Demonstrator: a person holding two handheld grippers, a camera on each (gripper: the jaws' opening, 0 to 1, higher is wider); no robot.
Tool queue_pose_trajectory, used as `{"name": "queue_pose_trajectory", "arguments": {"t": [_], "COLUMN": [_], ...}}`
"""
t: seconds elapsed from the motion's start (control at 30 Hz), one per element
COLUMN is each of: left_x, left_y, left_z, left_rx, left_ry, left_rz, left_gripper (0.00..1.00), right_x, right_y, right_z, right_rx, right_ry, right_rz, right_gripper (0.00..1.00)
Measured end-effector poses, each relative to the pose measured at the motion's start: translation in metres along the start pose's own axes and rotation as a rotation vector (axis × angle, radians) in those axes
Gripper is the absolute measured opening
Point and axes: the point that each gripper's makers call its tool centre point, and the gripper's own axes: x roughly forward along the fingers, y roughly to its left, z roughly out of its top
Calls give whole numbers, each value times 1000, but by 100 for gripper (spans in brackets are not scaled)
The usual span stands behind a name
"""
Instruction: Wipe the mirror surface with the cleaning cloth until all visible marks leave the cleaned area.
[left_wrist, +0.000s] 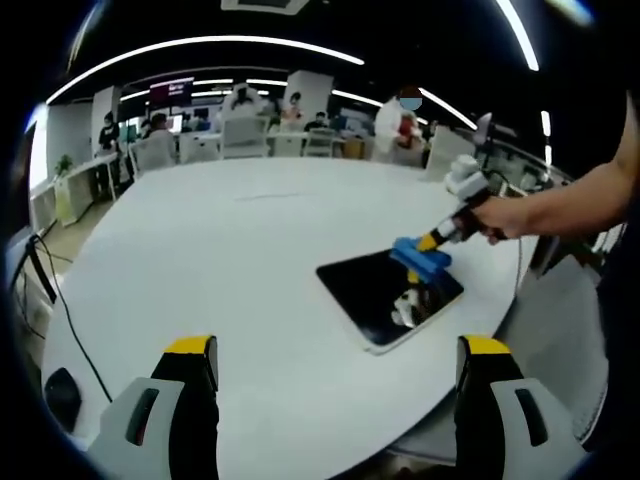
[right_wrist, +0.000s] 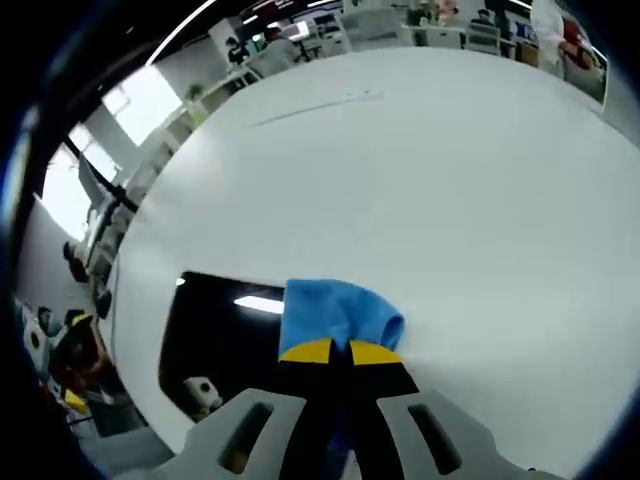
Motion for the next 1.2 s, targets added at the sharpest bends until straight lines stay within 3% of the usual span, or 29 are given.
{"name": "queue_pose_trajectory", "arguments": {"t": [0.67, 0.7, 0.8, 0.97, 1.2], "left_x": [-5, -6, -8, -9, -7], "left_y": [3, 4, 7, 9, 8], "left_z": [0, 0, 1, -2, -1], "left_rx": [-8, -8, -12, -11, -15], "left_ry": [-2, -2, -7, 5, 3], "left_rz": [13, 15, 24, 32, 33], "left_gripper": [100, 100, 100, 100, 100], "right_x": [20, 19, 17, 14, -7], "right_y": [-9, -8, -7, -6, -4], "right_z": [30, 29, 28, 28, 35], "right_rx": [-15, 15, -32, -29, -55], "right_ry": [-25, -16, -25, -26, -58], "right_rz": [-29, -29, -33, -26, -4], "right_gripper": [0, 0, 0, 0, 0]}}
